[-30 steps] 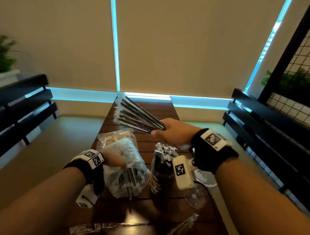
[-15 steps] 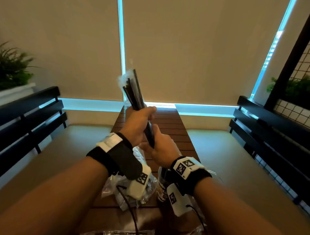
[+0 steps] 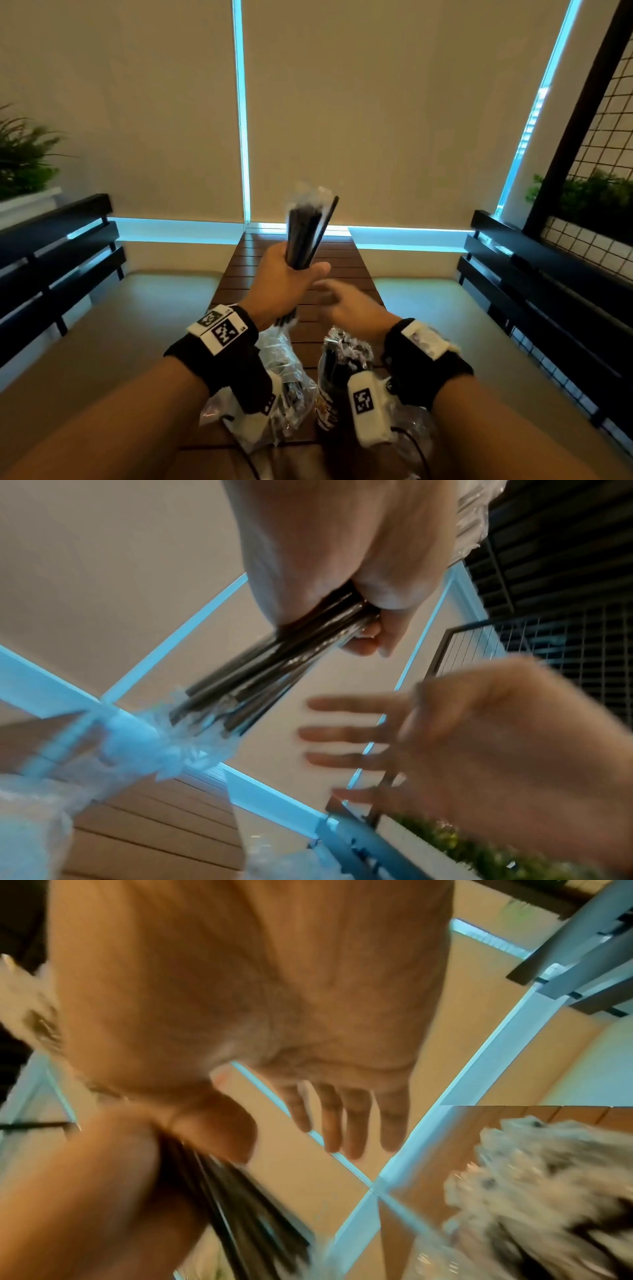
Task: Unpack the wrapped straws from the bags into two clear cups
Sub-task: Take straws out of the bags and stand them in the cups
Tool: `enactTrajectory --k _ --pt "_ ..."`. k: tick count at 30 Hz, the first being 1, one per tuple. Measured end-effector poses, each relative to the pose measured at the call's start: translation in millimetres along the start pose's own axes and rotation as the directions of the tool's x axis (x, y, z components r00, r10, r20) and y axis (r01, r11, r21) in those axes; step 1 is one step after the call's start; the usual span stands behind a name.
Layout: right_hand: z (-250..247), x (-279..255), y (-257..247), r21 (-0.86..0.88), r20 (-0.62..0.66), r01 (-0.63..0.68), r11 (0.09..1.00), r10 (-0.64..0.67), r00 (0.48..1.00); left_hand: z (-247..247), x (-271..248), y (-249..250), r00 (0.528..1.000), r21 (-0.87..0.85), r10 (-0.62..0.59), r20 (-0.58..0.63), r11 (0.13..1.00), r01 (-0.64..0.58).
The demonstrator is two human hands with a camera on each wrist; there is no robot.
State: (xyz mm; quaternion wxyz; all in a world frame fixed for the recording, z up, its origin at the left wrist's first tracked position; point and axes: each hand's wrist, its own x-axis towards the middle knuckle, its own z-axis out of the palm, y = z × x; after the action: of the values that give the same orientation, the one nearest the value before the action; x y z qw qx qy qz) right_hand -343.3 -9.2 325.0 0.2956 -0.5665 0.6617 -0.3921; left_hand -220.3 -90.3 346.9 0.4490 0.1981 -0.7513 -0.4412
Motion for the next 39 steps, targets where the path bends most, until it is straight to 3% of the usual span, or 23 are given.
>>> enactTrajectory --k 1,3,5,7,8,10,11,12,14,16,18,19,21,22,30,33,35,37,39 --pt "-9.2 -3.7 -8.7 0.118 -0.173 0.054 0.992 -0.033 0.984 -4.3 -0.5 -5.7 1.0 0.072 -0.007 0.007 0.997 0.006" --pt "-29.2 -7.1 -28.9 0.334 -0.488 0.267 0.904 -0.077 0.87 -11.7 -5.9 -16.7 0.999 0.219 -0.026 0.046 0.975 0.016" --pt "-42.6 -7.4 -50.3 0.341 -0.589 0.394 0.853 -0.133 0.797 -13.4 -11.0 -23.9 0.996 0.33 -0.033 0.085 0.944 0.003" --pt "-40.7 -3.7 -68.6 0.157 -0.542 0.386 0.909 -0.248 0.803 -8.0 -13.4 -24.7 0.991 0.393 -0.028 0.134 0.919 -0.027" --pt "-33.7 -1.1 -74.8 -0.057 -0.455 0.35 0.935 -0.337 0.824 -2.7 -13.0 -23.0 0.987 0.386 -0.023 0.159 0.922 -0.04" --pt "-9.4 1.1 -75.5 -0.512 -0.279 0.257 0.819 -0.442 0.853 7.9 -11.4 -19.5 0.989 0.33 0.005 0.147 0.942 -0.054" --pt "-0.9 1.8 -72.7 -0.579 -0.268 0.256 0.774 -0.478 0.837 11.8 -10.6 -18.7 0.992 0.315 0.012 0.125 0.948 -0.051" --pt "2.8 0.5 -68.9 -0.529 -0.295 0.295 0.796 -0.499 0.815 14.5 -9.9 -19.7 0.995 0.313 0.011 0.102 0.949 -0.043" --pt "-4.0 -1.7 -53.2 -0.239 -0.418 0.41 0.88 -0.474 0.775 14.6 -5.6 -28.3 0.998 0.336 -0.023 0.053 0.942 0.004" --pt "-15.6 -3.1 -19.1 -0.135 -0.464 0.353 0.926 -0.374 0.803 9.3 1.6 -38.8 0.996 0.299 -0.087 -0.031 0.95 0.092" --pt "-14.7 -9.2 20.7 -0.348 -0.3 0.095 0.933 -0.207 0.931 3.4 7.3 -45.1 0.987 0.262 -0.113 -0.113 0.955 0.139" --pt "-10.4 -12.4 40.8 -0.497 -0.179 -0.029 0.867 -0.07 0.981 2.1 8.5 -47.0 0.985 0.259 -0.112 -0.13 0.955 0.143" --pt "2.3 -16.4 76.7 -0.698 -0.011 -0.113 0.708 0.148 0.989 3.5 7.2 -48.0 0.986 0.272 -0.115 -0.118 0.952 0.143" --pt "9.5 -16.9 90.8 -0.733 0.023 -0.104 0.672 0.178 0.984 5.6 5.7 -49.2 0.989 0.273 -0.118 -0.094 0.952 0.139" --pt "21.7 27.3 121.6 -0.659 -0.022 -0.039 0.751 0.033 0.999 30.5 9.2 -67.9 0.987 0.202 -0.154 -0.048 0.966 0.161" --pt "17.6 43.0 126.4 -0.676 -0.065 -0.093 0.731 0.066 0.996 33.0 12.3 -75.4 0.988 0.207 -0.146 -0.044 0.966 0.152" --pt "10.4 41.6 125.2 -0.648 -0.145 -0.11 0.754 0.019 0.989 31.4 14.3 -76.0 0.989 0.189 -0.134 -0.054 0.972 0.142" --pt "-5.4 32.1 123.9 -0.432 -0.301 -0.109 0.895 -0.029 0.953 28.4 14.7 -77.3 0.987 0.138 -0.146 -0.071 0.978 0.154" --pt "-31.1 16.6 126.4 -0.329 -0.435 -0.22 0.918 0.059 0.898 26.9 13.9 -79.2 0.984 0.094 -0.148 -0.102 0.983 0.158"
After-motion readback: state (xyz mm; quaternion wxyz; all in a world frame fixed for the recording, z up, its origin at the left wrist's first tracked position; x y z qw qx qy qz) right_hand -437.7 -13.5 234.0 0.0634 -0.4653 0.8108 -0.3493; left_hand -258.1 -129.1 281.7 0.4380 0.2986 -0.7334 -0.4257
